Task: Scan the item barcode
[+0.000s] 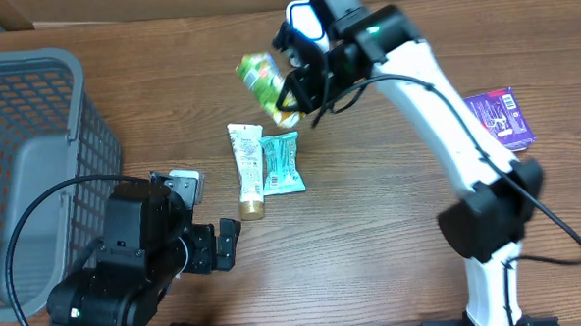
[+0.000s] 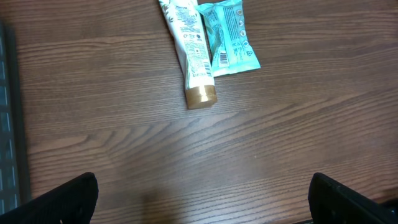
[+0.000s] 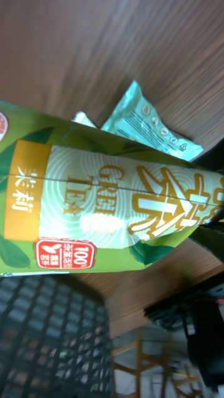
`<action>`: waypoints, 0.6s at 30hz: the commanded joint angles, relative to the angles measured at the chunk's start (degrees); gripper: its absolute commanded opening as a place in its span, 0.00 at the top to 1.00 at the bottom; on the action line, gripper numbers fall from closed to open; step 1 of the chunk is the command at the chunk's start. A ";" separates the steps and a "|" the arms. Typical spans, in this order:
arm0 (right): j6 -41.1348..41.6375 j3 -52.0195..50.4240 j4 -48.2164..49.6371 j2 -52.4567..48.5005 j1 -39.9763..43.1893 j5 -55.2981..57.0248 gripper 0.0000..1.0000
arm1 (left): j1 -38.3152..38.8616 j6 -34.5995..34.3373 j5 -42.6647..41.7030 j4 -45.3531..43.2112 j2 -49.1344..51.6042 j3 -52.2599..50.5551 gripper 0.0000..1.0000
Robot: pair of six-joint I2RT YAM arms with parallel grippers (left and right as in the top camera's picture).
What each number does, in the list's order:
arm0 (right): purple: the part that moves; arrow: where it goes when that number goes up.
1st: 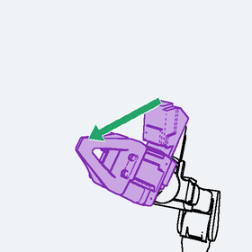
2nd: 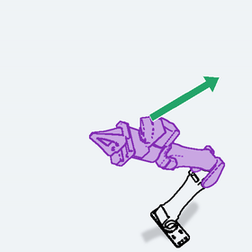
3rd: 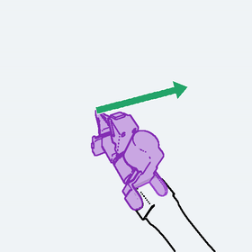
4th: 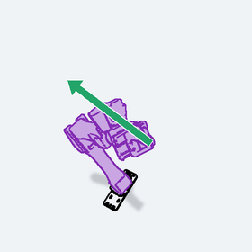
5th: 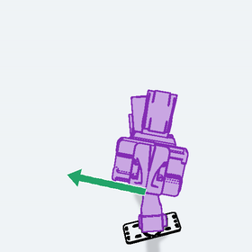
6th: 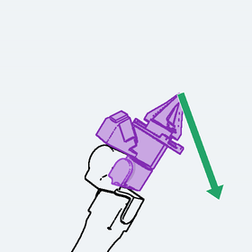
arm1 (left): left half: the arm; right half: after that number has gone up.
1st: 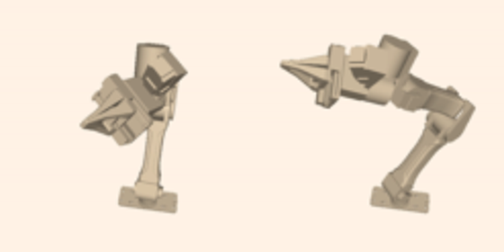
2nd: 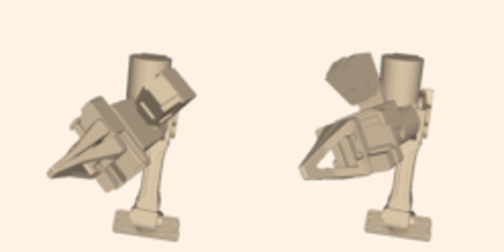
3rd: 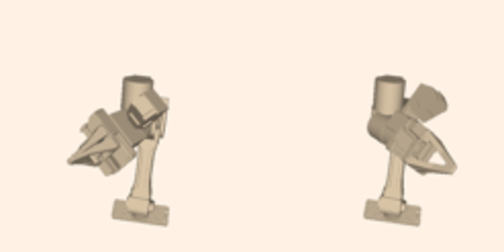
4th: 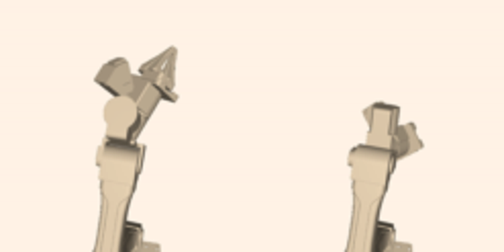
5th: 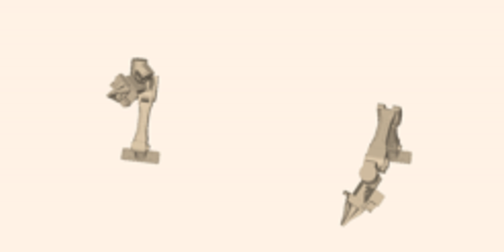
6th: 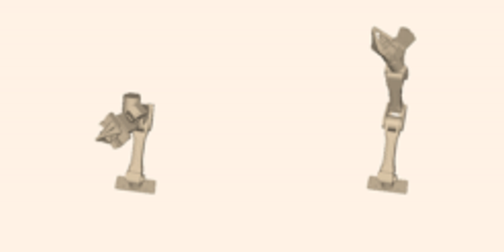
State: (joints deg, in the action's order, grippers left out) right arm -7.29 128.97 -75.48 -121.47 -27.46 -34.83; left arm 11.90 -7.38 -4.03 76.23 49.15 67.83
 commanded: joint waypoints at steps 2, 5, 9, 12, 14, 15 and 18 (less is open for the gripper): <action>-0.63 1.68 -0.31 10.86 4.31 -4.87 0.96 | -0.26 -0.55 0.63 -0.17 -0.02 0.09 0.00; -0.61 1.68 -0.50 13.22 5.73 -9.27 0.96 | -0.26 -0.55 0.63 -0.17 -0.02 0.09 0.00; -0.57 1.68 -0.74 15.67 7.39 -17.51 0.96 | -0.26 -0.55 0.63 -0.17 -0.02 0.09 0.01; -0.37 1.68 -1.46 16.61 8.48 -21.40 0.96 | -0.26 -0.55 0.63 -0.17 -0.02 0.09 0.00; -0.37 1.68 -2.25 17.03 9.29 -23.15 0.96 | -0.26 -0.55 0.63 -0.17 -0.02 0.09 0.00; -0.33 1.68 -2.58 17.14 9.68 -23.47 0.96 | -0.26 -0.55 0.63 -0.17 -0.02 0.09 0.01; -0.20 1.68 -3.80 17.55 11.13 -25.51 0.96 | -0.26 -0.55 0.63 -0.17 -0.02 0.09 0.00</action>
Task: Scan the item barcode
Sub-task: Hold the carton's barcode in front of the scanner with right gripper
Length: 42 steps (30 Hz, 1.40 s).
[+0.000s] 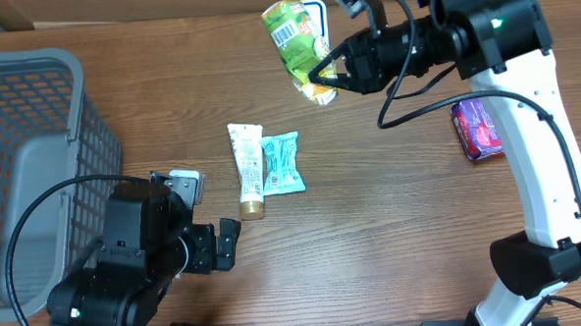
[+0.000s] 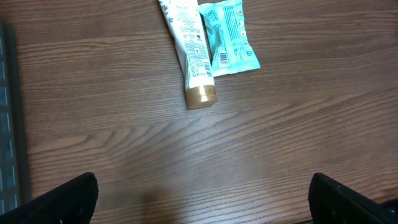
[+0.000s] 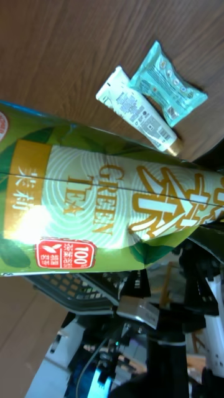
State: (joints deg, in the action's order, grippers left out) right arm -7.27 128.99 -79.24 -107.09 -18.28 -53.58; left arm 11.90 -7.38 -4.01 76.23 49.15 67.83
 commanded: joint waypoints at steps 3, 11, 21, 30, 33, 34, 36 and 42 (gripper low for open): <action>-0.22 1.66 -0.90 3.56 2.97 -8.79 0.96 | -0.26 -0.55 0.61 -0.17 -0.02 0.09 0.00; -0.20 1.64 -5.03 3.80 3.04 -9.16 0.96 | -0.26 -0.55 0.61 -0.17 -0.02 0.09 0.00; -0.24 1.57 -9.60 3.80 3.04 -8.13 0.96 | -0.26 -0.55 0.61 -0.17 -0.02 0.09 0.00; -5.11 -0.48 -14.75 3.80 -0.07 0.70 0.96 | -0.26 -0.55 0.61 -0.17 -0.02 0.09 0.00; -9.38 -0.46 -16.81 3.82 0.13 -6.95 0.96 | -0.26 -0.55 0.61 -0.17 -0.02 0.09 0.00; -11.17 -0.46 -17.42 3.85 0.81 -10.71 0.96 | -0.26 -0.55 0.61 -0.17 -0.02 0.09 0.00; -11.65 -0.46 -17.77 3.85 2.58 -15.98 0.96 | -0.26 -0.55 0.61 -0.17 -0.02 0.09 0.00; -11.61 -0.46 -17.40 3.85 6.84 -20.09 0.96 | -0.26 -0.55 0.61 -0.17 -0.02 0.09 0.01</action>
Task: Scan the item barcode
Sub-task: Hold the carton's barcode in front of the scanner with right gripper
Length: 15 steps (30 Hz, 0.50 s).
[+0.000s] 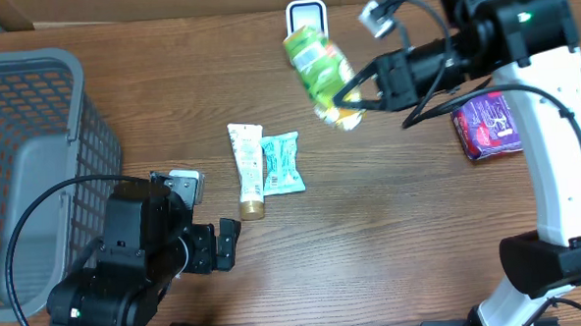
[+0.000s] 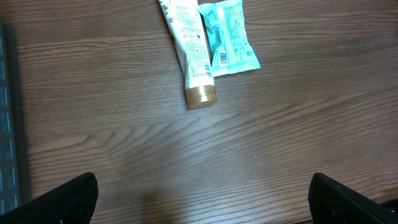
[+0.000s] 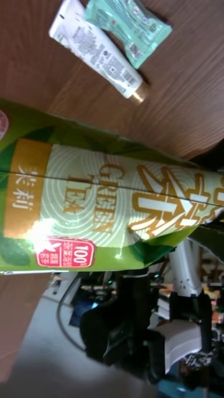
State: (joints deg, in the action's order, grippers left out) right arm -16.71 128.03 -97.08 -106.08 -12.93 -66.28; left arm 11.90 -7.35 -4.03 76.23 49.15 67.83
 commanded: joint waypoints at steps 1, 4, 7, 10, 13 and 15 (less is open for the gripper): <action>-2.21 0.50 0.46 2.84 1.57 -7.28 0.96 | -0.26 -0.57 0.63 -0.17 -0.02 0.09 0.00; -2.16 0.50 2.29 2.84 1.53 -3.93 0.96 | -0.26 -0.57 0.63 -0.17 -0.02 0.09 0.00; 3.58 0.50 8.66 2.75 0.83 7.80 0.96 | -0.26 -0.57 0.63 -0.17 -0.02 0.09 0.00; 19.47 0.50 19.19 2.34 -2.54 34.80 0.96 | -0.26 -0.57 0.63 -0.17 -0.02 0.09 0.00; 25.40 0.50 24.50 1.57 -7.87 62.10 0.96 | -0.26 -0.57 0.63 -0.17 -0.02 0.09 0.01; 25.73 0.50 27.58 0.42 -11.61 75.95 0.96 | -0.26 -0.57 0.63 -0.17 -0.02 0.09 0.01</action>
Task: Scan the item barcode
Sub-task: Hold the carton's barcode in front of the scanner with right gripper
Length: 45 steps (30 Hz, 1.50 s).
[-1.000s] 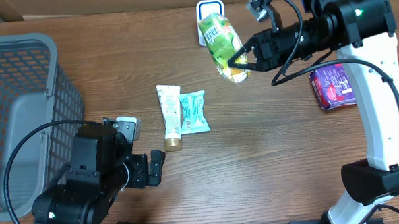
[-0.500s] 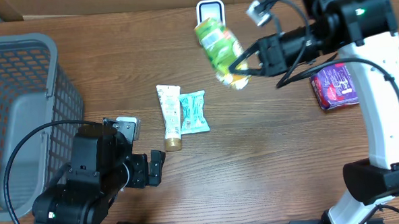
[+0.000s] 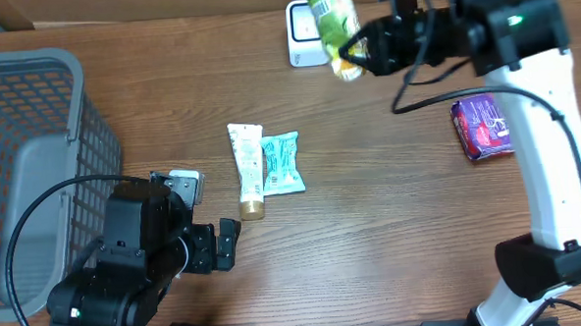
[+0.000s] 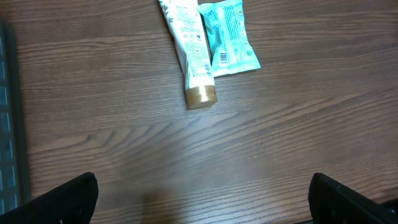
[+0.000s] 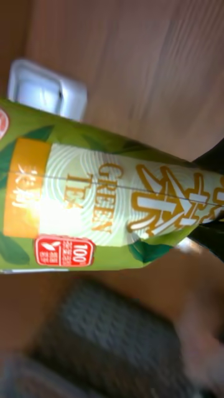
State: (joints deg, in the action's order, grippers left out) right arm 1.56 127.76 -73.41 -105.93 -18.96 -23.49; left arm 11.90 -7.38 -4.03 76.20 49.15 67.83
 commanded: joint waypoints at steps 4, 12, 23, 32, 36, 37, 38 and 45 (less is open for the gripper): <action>6.78 0.76 11.54 -3.87 -10.69 53.16 0.96 | -0.26 -0.55 0.63 -0.15 -0.02 0.09 0.00; -7.45 0.76 28.39 -16.28 -12.85 71.49 0.96 | -0.26 -0.55 0.63 -0.15 -0.02 0.09 0.00; -40.76 0.76 39.39 -30.42 -12.79 71.47 0.96 | -0.26 -0.55 0.63 -0.15 -0.02 0.09 0.00; -45.38 0.76 43.32 -35.82 -12.46 70.97 0.96 | -0.26 -0.55 0.63 -0.15 -0.02 0.09 0.01; -46.23 0.76 46.47 -37.09 -12.07 71.08 0.96 | -0.26 -0.55 0.63 -0.15 -0.02 0.09 0.01; -46.99 0.76 46.84 -37.24 -11.91 71.21 0.96 | -0.26 -0.55 0.63 -0.15 -0.02 0.09 0.00; -47.08 0.76 47.54 -37.77 -11.76 71.49 0.96 | -0.26 -0.55 0.63 -0.15 -0.02 0.09 0.00; -47.06 0.76 48.50 -39.01 -10.58 72.98 0.96 | -0.26 -0.55 0.63 -0.15 -0.02 0.09 0.00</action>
State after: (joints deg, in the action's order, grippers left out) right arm -45.65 127.70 -26.04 -144.81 -30.70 46.89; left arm 11.90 -7.38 -4.03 76.20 49.15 67.83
